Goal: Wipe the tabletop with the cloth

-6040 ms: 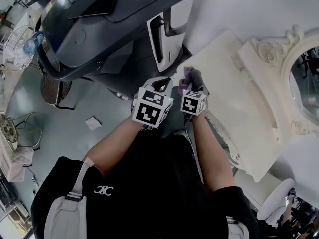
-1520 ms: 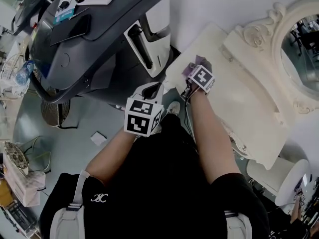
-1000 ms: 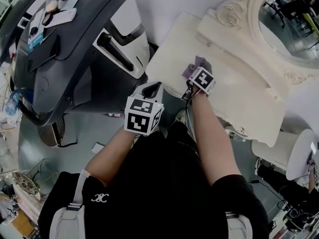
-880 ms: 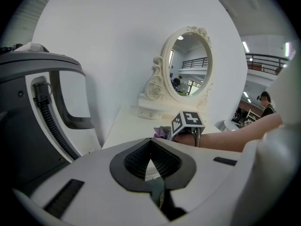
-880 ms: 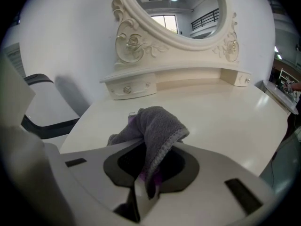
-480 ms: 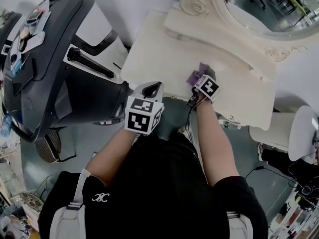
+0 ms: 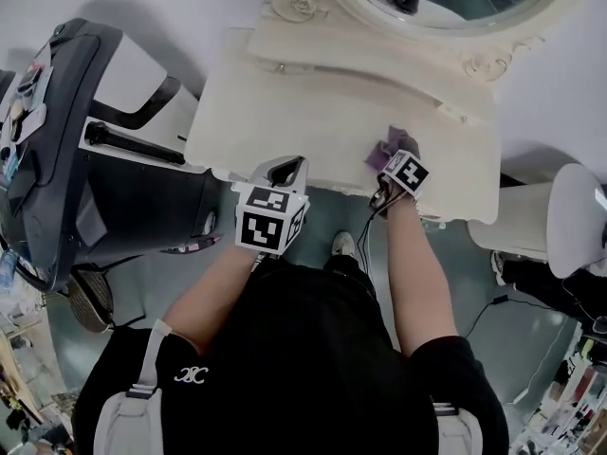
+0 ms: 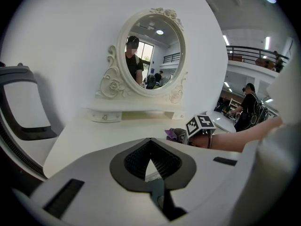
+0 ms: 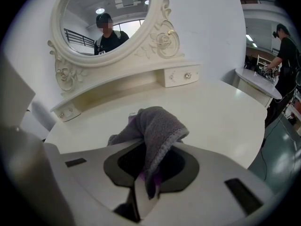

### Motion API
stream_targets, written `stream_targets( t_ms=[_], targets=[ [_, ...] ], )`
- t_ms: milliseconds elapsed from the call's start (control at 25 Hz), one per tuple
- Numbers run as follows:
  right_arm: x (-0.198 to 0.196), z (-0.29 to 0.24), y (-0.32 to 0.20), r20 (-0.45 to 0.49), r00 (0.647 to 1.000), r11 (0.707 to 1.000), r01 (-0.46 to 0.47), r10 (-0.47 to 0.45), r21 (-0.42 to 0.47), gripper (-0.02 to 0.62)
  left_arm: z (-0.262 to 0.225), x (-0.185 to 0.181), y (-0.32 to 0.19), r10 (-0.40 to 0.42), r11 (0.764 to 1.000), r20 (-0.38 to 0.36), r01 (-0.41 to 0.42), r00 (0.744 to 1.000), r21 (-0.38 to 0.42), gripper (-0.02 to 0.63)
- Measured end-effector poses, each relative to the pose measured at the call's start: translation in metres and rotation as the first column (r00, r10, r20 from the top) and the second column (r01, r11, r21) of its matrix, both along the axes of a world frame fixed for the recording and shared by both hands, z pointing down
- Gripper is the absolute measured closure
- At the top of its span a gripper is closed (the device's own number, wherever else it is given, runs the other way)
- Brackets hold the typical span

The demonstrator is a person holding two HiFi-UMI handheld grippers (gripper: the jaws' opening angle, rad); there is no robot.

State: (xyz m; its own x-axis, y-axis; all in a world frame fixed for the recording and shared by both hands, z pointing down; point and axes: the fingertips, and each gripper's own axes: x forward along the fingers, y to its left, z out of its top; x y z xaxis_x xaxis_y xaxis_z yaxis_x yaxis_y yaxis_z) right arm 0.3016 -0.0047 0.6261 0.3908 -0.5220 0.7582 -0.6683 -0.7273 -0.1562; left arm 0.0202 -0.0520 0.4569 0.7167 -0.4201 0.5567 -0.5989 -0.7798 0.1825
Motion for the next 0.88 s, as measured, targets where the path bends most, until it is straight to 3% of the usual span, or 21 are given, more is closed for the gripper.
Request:
stream_targets(
  t_ms=[400,880],
  targets=[
    [0.122,0.006,0.083,0.006,0.998,0.998,-0.055,0.055,0.016,0.529,0.002,0.104,0.052,0.086,0.996,0.036,-0.087,0.996,0.020,0.606],
    [0.291,0.015,0.177,-0.026,0.982,0.982,-0.187,0.186,-0.009,0.529,0.013,0.181,0.079,0.044,0.999,0.062,-0.045,0.997,0.020,0.606]
  ],
)
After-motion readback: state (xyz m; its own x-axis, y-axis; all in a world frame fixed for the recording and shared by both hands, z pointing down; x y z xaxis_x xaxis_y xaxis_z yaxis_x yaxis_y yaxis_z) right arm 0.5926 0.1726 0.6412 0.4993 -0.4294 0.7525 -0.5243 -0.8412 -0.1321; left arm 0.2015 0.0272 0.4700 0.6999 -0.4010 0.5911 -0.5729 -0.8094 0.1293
